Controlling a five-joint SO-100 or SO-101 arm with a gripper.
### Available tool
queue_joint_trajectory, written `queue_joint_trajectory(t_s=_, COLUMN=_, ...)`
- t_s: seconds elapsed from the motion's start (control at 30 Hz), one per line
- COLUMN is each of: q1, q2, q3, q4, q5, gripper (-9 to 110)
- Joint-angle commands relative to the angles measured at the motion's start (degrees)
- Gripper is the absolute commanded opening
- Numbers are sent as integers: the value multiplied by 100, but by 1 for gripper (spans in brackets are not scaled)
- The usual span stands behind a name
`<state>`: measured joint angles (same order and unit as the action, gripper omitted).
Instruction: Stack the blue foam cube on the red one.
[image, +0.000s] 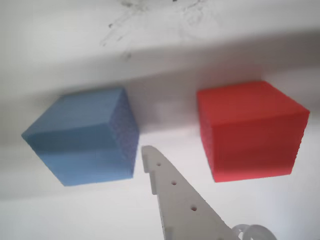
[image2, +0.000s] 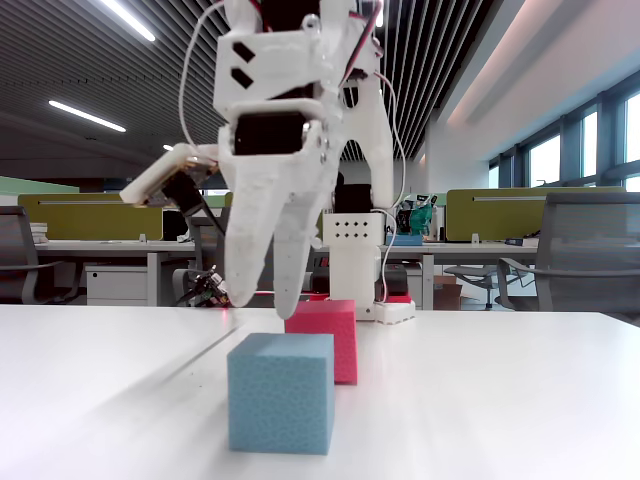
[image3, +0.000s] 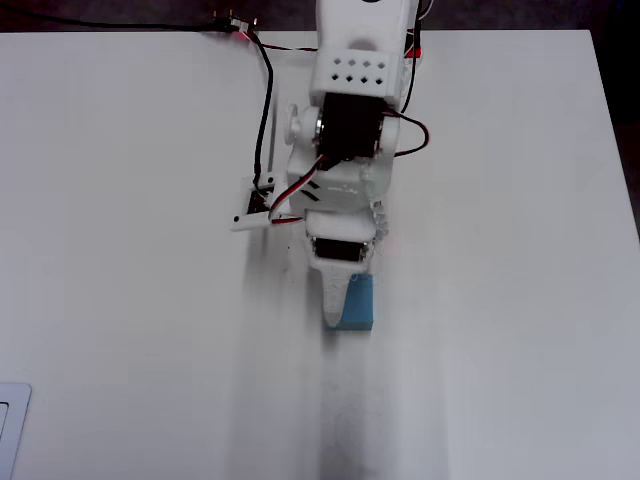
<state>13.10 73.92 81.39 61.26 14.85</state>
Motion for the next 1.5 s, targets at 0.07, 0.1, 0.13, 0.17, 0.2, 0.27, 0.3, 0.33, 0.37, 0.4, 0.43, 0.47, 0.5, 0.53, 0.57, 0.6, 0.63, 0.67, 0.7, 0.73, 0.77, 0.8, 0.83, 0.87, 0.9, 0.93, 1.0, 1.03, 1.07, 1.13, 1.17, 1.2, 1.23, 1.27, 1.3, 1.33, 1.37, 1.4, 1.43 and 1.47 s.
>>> queue_joint_trajectory(t_s=0.07, q1=-97, q2=-272, q3=-536, q4=-149, q5=-26, gripper=37)
queue_joint_trajectory(t_s=0.1, q1=-105, q2=-352, q3=-589, q4=-167, q5=-26, gripper=37)
queue_joint_trajectory(t_s=0.13, q1=-123, q2=-439, q3=-650, q4=-176, q5=-18, gripper=37)
queue_joint_trajectory(t_s=0.17, q1=-141, q2=-492, q3=-677, q4=-193, q5=-9, gripper=37)
queue_joint_trajectory(t_s=0.2, q1=-158, q2=-545, q3=-694, q4=-211, q5=-9, gripper=36)
queue_joint_trajectory(t_s=0.27, q1=-202, q2=-606, q3=-686, q4=-255, q5=0, gripper=36)
queue_joint_trajectory(t_s=0.3, q1=-211, q2=-633, q3=-686, q4=-299, q5=9, gripper=35)
queue_joint_trajectory(t_s=0.33, q1=-220, q2=-668, q3=-686, q4=-334, q5=9, gripper=35)
queue_joint_trajectory(t_s=0.37, q1=-229, q2=-694, q3=-686, q4=-360, q5=9, gripper=34)
queue_joint_trajectory(t_s=0.4, q1=-237, q2=-729, q3=-686, q4=-396, q5=9, gripper=34)
queue_joint_trajectory(t_s=0.43, q1=-246, q2=-765, q3=-694, q4=-431, q5=9, gripper=33)
queue_joint_trajectory(t_s=0.47, q1=-246, q2=-800, q3=-694, q4=-448, q5=9, gripper=32)
queue_joint_trajectory(t_s=0.5, q1=-255, q2=-835, q3=-712, q4=-457, q5=9, gripper=31)
queue_joint_trajectory(t_s=0.53, q1=-255, q2=-861, q3=-721, q4=-457, q5=9, gripper=30)
queue_joint_trajectory(t_s=0.57, q1=-264, q2=-888, q3=-729, q4=-457, q5=9, gripper=29)
queue_joint_trajectory(t_s=0.6, q1=-264, q2=-914, q3=-729, q4=-457, q5=9, gripper=28)
queue_joint_trajectory(t_s=0.63, q1=-272, q2=-932, q3=-729, q4=-448, q5=9, gripper=28)
queue_joint_trajectory(t_s=0.67, q1=-272, q2=-940, q3=-738, q4=-439, q5=9, gripper=27)
queue_joint_trajectory(t_s=0.7, q1=-272, q2=-949, q3=-738, q4=-439, q5=9, gripper=26)
queue_joint_trajectory(t_s=0.73, q1=-272, q2=-958, q3=-738, q4=-448, q5=9, gripper=26)
queue_joint_trajectory(t_s=0.77, q1=-272, q2=-967, q3=-747, q4=-457, q5=9, gripper=26)
queue_joint_trajectory(t_s=0.8, q1=-272, q2=-967, q3=-765, q4=-457, q5=9, gripper=25)
queue_joint_trajectory(t_s=0.83, q1=-272, q2=-967, q3=-782, q4=-457, q5=9, gripper=25)
queue_joint_trajectory(t_s=0.87, q1=-272, q2=-967, q3=-800, q4=-457, q5=9, gripper=25)
queue_joint_trajectory(t_s=0.9, q1=-272, q2=-958, q3=-809, q4=-448, q5=9, gripper=25)
queue_joint_trajectory(t_s=0.93, q1=-272, q2=-940, q3=-835, q4=-439, q5=9, gripper=25)
queue_joint_trajectory(t_s=1.0, q1=-264, q2=-905, q3=-896, q4=-404, q5=9, gripper=24)
queue_joint_trajectory(t_s=1.03, q1=-264, q2=-879, q3=-914, q4=-378, q5=9, gripper=24)
queue_joint_trajectory(t_s=1.07, q1=-255, q2=-835, q3=-923, q4=-360, q5=9, gripper=24)
queue_joint_trajectory(t_s=1.13, q1=-237, q2=-703, q3=-923, q4=-316, q5=9, gripper=24)
queue_joint_trajectory(t_s=1.17, q1=-237, q2=-624, q3=-914, q4=-290, q5=9, gripper=24)
queue_joint_trajectory(t_s=1.2, q1=-237, q2=-545, q3=-905, q4=-255, q5=9, gripper=24)
queue_joint_trajectory(t_s=1.23, q1=-237, q2=-448, q3=-905, q4=-220, q5=9, gripper=24)
queue_joint_trajectory(t_s=1.27, q1=-237, q2=-352, q3=-905, q4=-176, q5=9, gripper=23)
queue_joint_trajectory(t_s=1.3, q1=-237, q2=-229, q3=-905, q4=-123, q5=9, gripper=23)
queue_joint_trajectory(t_s=1.33, q1=-246, q2=-105, q3=-905, q4=-53, q5=9, gripper=23)
queue_joint_trajectory(t_s=1.37, q1=-264, q2=9, q3=-905, q4=18, q5=9, gripper=23)
queue_joint_trajectory(t_s=1.4, q1=-272, q2=123, q3=-896, q4=114, q5=9, gripper=23)
queue_joint_trajectory(t_s=1.43, q1=-290, q2=229, q3=-896, q4=220, q5=9, gripper=23)
queue_joint_trajectory(t_s=1.47, q1=-316, q2=352, q3=-896, q4=325, q5=9, gripper=23)
